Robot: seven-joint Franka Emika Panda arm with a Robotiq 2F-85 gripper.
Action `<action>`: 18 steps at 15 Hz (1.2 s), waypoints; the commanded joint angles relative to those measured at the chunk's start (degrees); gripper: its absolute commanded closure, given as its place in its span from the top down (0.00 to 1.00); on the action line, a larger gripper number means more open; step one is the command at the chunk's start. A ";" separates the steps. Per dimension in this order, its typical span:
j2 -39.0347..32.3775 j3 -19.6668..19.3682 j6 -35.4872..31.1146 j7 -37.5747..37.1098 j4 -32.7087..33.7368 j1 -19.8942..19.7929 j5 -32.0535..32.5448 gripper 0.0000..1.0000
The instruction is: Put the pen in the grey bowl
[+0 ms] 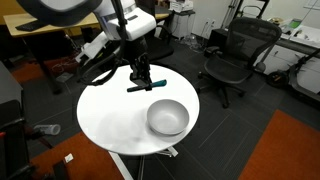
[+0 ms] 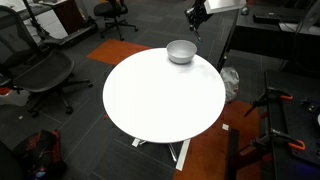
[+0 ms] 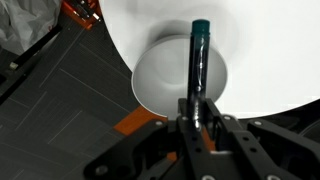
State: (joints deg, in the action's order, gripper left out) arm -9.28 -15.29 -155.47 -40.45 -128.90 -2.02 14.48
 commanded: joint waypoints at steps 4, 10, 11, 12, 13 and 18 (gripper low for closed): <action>-9.25 0.70 1.64 3.27 8.57 -1.53 -5.40 0.05; -15.82 0.76 3.12 7.22 16.06 -2.87 -12.47 0.05; -16.87 0.88 3.70 7.84 17.40 -3.31 -13.70 0.05; -17.79 0.88 4.43 8.25 18.63 -3.59 -14.74 0.05; -18.73 0.97 5.30 8.72 19.85 -3.93 -15.65 0.05; -22.92 1.00 9.85 9.83 25.03 -4.92 -18.19 0.05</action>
State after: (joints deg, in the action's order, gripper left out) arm -29.58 -15.28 -149.37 -32.75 -108.22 -5.60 -1.48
